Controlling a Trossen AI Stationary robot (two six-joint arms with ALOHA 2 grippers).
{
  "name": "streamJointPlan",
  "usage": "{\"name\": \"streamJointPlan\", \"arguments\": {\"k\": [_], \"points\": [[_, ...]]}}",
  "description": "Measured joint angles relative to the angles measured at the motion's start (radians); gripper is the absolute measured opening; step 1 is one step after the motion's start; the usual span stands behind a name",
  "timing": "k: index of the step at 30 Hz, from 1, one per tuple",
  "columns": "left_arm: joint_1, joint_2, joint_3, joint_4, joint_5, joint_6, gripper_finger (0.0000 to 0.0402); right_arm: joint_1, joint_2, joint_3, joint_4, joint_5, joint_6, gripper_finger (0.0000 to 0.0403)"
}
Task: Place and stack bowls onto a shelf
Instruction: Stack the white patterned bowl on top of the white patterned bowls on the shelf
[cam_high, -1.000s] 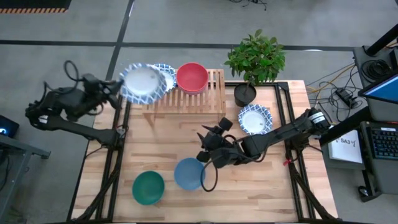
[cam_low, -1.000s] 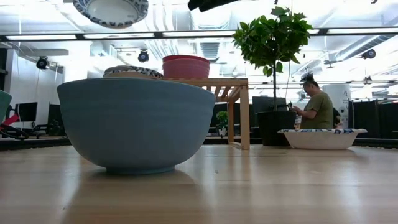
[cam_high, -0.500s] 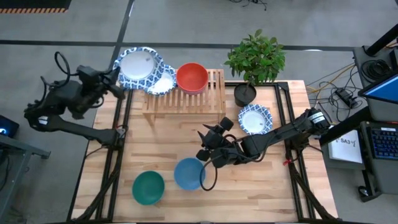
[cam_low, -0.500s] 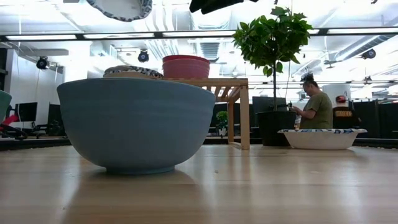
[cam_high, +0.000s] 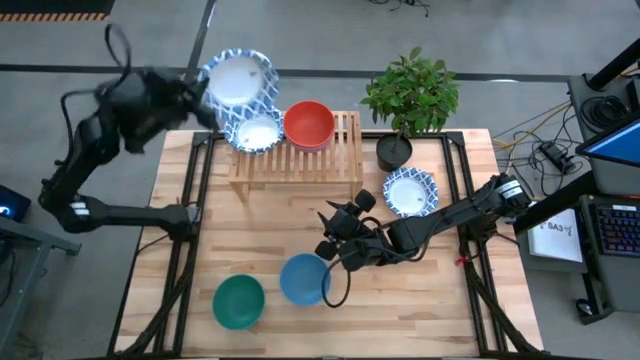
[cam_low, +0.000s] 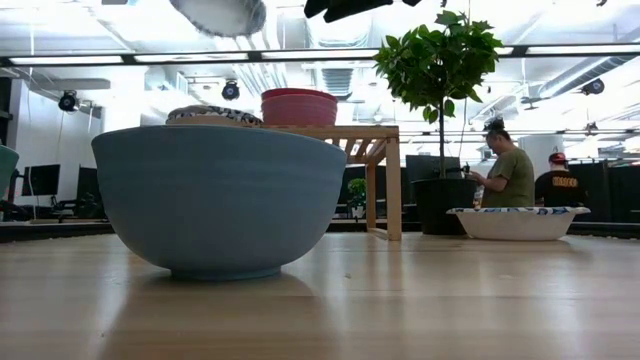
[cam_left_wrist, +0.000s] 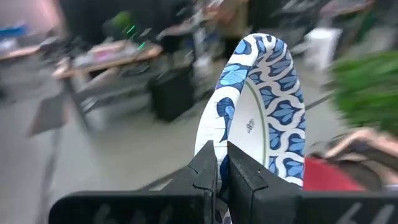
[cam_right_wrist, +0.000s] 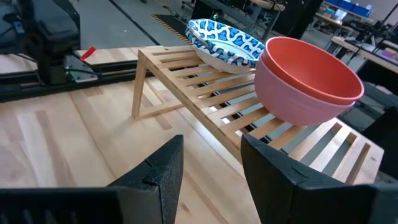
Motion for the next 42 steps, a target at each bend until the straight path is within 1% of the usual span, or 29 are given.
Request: {"name": "streamJointPlan", "arguments": {"k": [2, 3, 4, 7, 9, 10, 12, 15, 18, 23, 27, 33, 37, 42], "points": [[0.125, 0.06, 0.074, -0.083, 0.07, -0.006, 0.0, 0.007, 0.0, 0.0, 0.0, 0.0, 0.007, 0.0151], [0.191, 0.09, 0.109, -0.125, 0.132, -0.014, 0.0, 0.012, 0.0, 0.0, 0.0, -0.001, 0.007, 0.015], [0.258, 0.118, 0.139, -0.162, 0.21, -0.02, 0.0, 0.015, 0.0, 0.0, 0.0, -0.001, 0.008, 0.015], [0.45, 0.209, 0.212, -0.263, 0.501, -0.028, 0.0, 0.024, 0.0, 0.0, 0.0, -0.001, 0.014, 0.015], [0.553, 0.271, 0.246, -0.317, 0.655, -0.031, 0.0, 0.028, 0.0, 0.0, 0.0, -0.002, 0.018, 0.0151], [0.598, 0.303, 0.262, -0.346, 0.715, -0.03, 0.0, 0.03, 0.001, 0.0, 0.0, -0.002, 0.021, 0.015], [0.672, 0.366, 0.293, -0.42, 0.785, -0.018, 0.0, 0.034, 0.001, 0.0, 0.0, -0.002, 0.022, 0.0151], [0.738, 0.451, 0.337, -0.538, 0.827, 0.029, 0.0, 0.039, 0.001, 0.0, 0.0, -0.002, 0.024, 0.015], [0.755, 0.515, 0.375, -0.627, 0.873, 0.083, 0.0, 0.04, 0.001, 0.0, 0.0, -0.002, 0.024, 0.015], [0.754, 0.548, 0.406, -0.636, 0.949, 0.086, 0.0, 0.038, 0.001, 0.0, 0.0, 0.0, 0.024, 0.015], [0.753, 0.56, 0.399, -0.656, 0.949, 0.09, 0.0, 0.039, 0.001, 0.0, 0.0, 0.0, 0.023, 0.015], [0.752, 0.551, 0.348, -0.658, 0.941, 0.093, 0.0, 0.039, 0.001, 0.0, 0.0, 0.0, 0.021, 0.015], [0.751, 0.548, 0.334, -0.658, 0.94, 0.087, 0.0001, 0.039, 0.001, 0.0, 0.0, 0.0, 0.021, 0.015], [0.747, 0.541, 0.334, -0.651, 0.94, 0.082, 0.0024, 0.039, 0.001, 0.0, 0.0, 0.001, 0.022, 0.015]]}}
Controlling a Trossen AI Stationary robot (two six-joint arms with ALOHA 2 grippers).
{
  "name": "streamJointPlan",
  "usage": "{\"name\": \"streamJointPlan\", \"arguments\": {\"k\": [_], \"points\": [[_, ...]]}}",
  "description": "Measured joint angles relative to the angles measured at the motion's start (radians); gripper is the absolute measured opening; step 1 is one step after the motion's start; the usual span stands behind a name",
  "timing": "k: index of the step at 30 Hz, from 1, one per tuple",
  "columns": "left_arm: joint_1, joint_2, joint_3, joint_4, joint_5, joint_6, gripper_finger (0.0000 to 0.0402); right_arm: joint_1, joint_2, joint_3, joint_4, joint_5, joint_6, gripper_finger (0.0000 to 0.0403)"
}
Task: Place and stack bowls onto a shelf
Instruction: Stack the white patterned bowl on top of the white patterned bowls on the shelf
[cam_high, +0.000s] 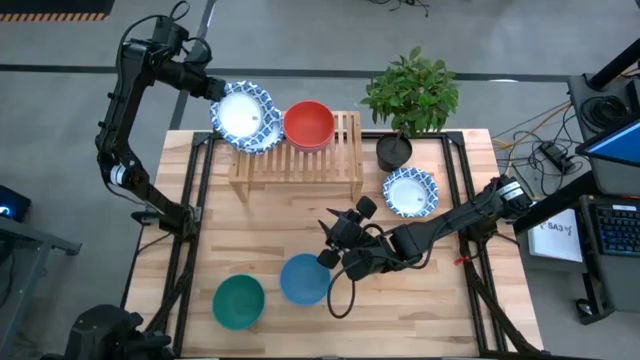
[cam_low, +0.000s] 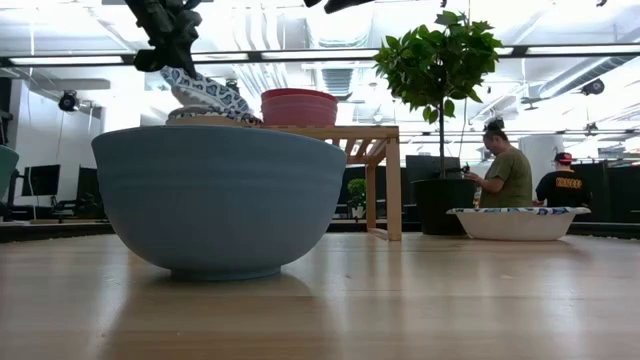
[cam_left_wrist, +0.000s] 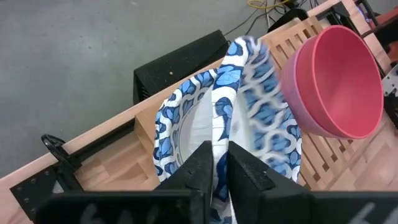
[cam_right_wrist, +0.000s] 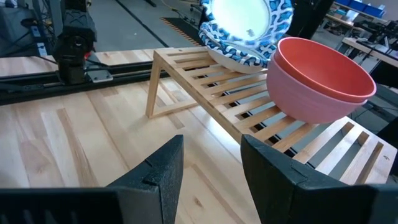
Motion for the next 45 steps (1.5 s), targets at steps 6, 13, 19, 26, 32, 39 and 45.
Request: {"name": "streamJointPlan", "arguments": {"k": [6, 13, 19, 26, 32, 39, 45], "points": [[0.0, -0.004, 0.0, 0.007, -0.001, 0.0, 0.0074, 0.0, 0.0, 0.0, 0.0, 0.0, 0.001, 0.015], [0.0, -0.007, 0.0, 0.02, -0.001, 0.009, 0.0127, -0.001, 0.0, 0.0, 0.0, 0.0, 0.001, 0.015], [-0.001, -0.026, 0.0, 0.017, -0.001, 0.029, 0.013, -0.001, 0.0, 0.0, 0.0, 0.001, 0.001, 0.015], [-0.005, -0.048, -0.002, -0.001, -0.156, 0.049, 0.0098, -0.001, 0.0, 0.0, 0.0, 0.001, 0.002, 0.015], [-0.009, -0.069, -0.071, -0.017, -0.185, 0.074, 0.0033, -0.001, 0.0, 0.0, 0.0, 0.001, 0.008, 0.015], [-0.009, -0.126, -0.264, 0.014, -0.186, 0.109, 0.0005, -0.001, 0.0, -0.005, 0.001, 0.001, 0.013, 0.015], [-0.021, -0.187, -0.356, 0.115, -0.186, 0.119, 0.0001, -0.005, 0.0, -0.005, 0.007, 0.002, 0.014, 0.015]]}}
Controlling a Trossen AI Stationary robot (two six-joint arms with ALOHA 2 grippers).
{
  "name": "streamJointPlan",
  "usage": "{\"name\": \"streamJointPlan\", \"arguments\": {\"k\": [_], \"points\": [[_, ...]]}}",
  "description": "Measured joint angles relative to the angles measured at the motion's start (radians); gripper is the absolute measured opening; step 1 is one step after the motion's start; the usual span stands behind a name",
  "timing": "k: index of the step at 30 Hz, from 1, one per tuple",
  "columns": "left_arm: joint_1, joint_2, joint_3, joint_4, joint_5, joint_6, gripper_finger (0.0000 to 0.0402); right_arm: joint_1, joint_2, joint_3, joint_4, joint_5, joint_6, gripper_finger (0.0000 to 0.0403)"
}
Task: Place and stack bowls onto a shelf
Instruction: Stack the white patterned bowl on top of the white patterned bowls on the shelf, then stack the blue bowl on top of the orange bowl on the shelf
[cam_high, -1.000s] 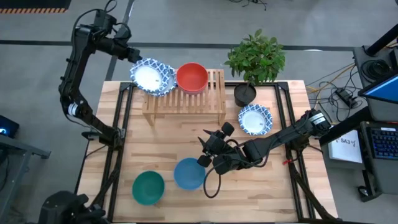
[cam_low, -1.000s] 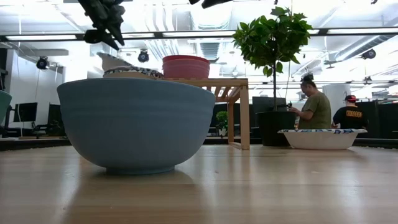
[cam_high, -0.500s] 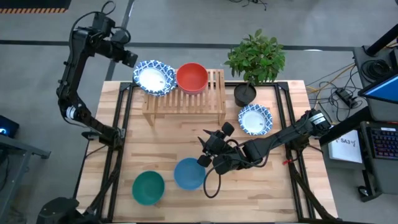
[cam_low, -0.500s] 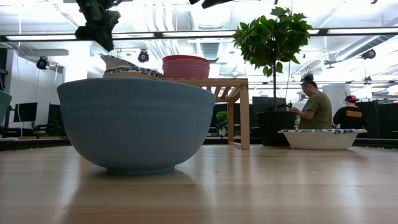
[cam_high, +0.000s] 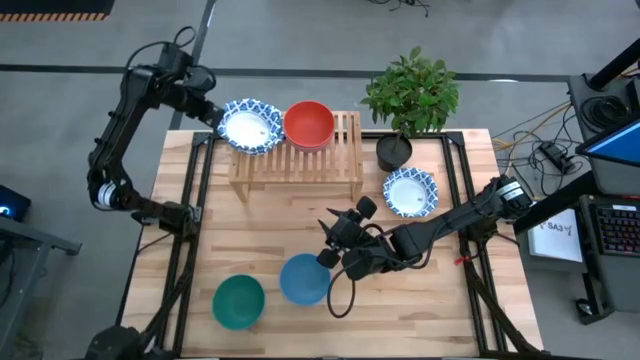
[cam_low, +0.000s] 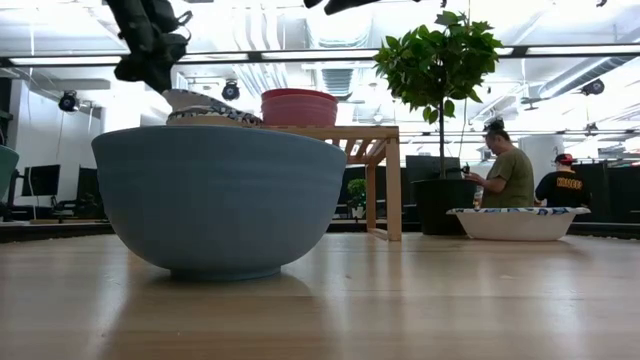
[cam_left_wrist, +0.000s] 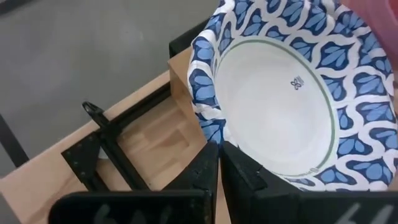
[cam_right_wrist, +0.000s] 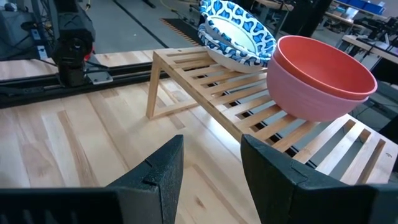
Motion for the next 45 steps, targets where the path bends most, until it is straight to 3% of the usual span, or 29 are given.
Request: {"name": "streamJointPlan", "arguments": {"k": [22, 25, 29, 32, 41, 45], "points": [[-0.013, 0.011, -0.071, 0.017, 0.002, 0.005, 0.0, -0.001, 0.0, 0.0, 0.017, 0.0, -0.001, 0.015], [-0.013, -0.023, -0.066, 0.029, 0.089, 0.011, 0.0, -0.001, 0.0, -0.003, 0.017, -0.001, -0.005, 0.015], [-0.016, -0.121, -0.096, 0.065, 0.37, 0.035, 0.0, -0.001, 0.0, -0.018, 0.016, -0.003, -0.001, 0.015], [-0.037, -0.232, -0.163, 0.118, 0.498, 0.037, 0.0, -0.001, 0.0, -0.03, 0.016, -0.022, 0.014, 0.015], [-0.127, -0.642, -0.456, 0.337, 0.509, -0.141, 0.0, -0.022, 0.0, -0.038, 0.028, -0.244, 0.02, 0.015], [-0.147, -0.791, -0.558, 0.439, 0.511, -0.233, 0.0, -0.076, 0.0, -0.037, 0.044, -0.436, 0.029, 0.015]]}}
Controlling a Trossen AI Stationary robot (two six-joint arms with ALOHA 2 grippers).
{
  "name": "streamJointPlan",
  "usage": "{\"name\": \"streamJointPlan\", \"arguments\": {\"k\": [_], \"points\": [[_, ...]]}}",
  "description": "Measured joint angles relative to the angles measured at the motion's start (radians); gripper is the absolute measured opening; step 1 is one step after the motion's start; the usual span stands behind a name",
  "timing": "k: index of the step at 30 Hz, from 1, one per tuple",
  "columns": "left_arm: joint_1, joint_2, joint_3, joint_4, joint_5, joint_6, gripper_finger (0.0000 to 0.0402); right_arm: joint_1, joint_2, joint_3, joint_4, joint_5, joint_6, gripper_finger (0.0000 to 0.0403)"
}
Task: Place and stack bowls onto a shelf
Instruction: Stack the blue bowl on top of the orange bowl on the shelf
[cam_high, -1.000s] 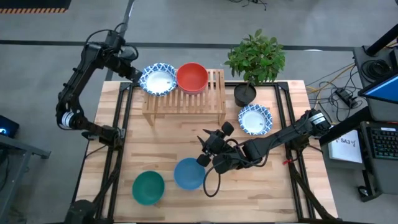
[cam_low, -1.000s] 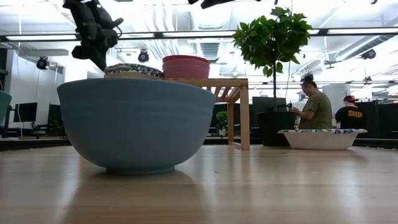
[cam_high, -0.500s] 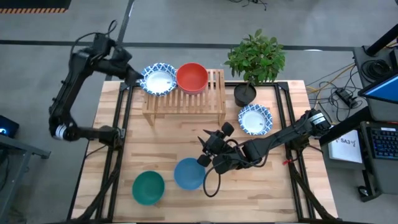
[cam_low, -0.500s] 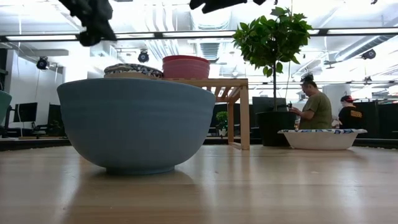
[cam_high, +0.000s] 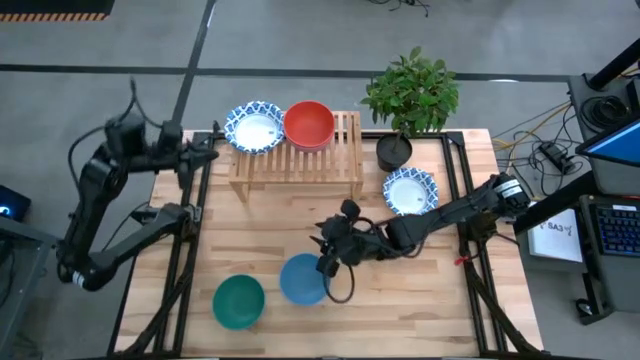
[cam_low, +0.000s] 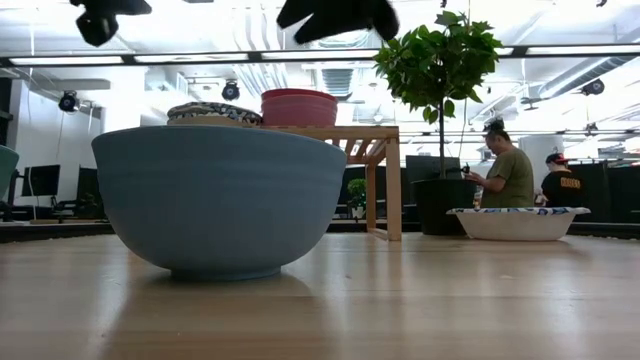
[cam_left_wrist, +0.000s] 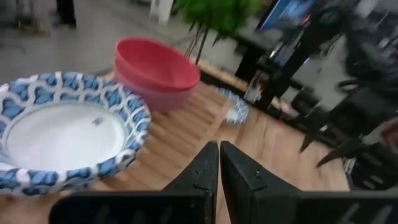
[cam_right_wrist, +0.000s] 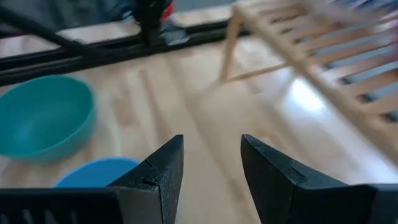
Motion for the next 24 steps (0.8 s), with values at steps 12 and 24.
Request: {"name": "streamJointPlan", "arguments": {"k": [12, 24], "points": [[-0.013, -0.179, -0.33, 0.89, 0.283, -0.489, 0.0, -0.078, 0.0, 0.0, -0.006, -0.228, -0.009, 0.015], [-0.205, 0.001, -0.448, 1.323, 0.251, -0.621, 0.0, -0.077, 0.01, 0.002, -0.016, -0.23, 0.006, 0.015]]}}
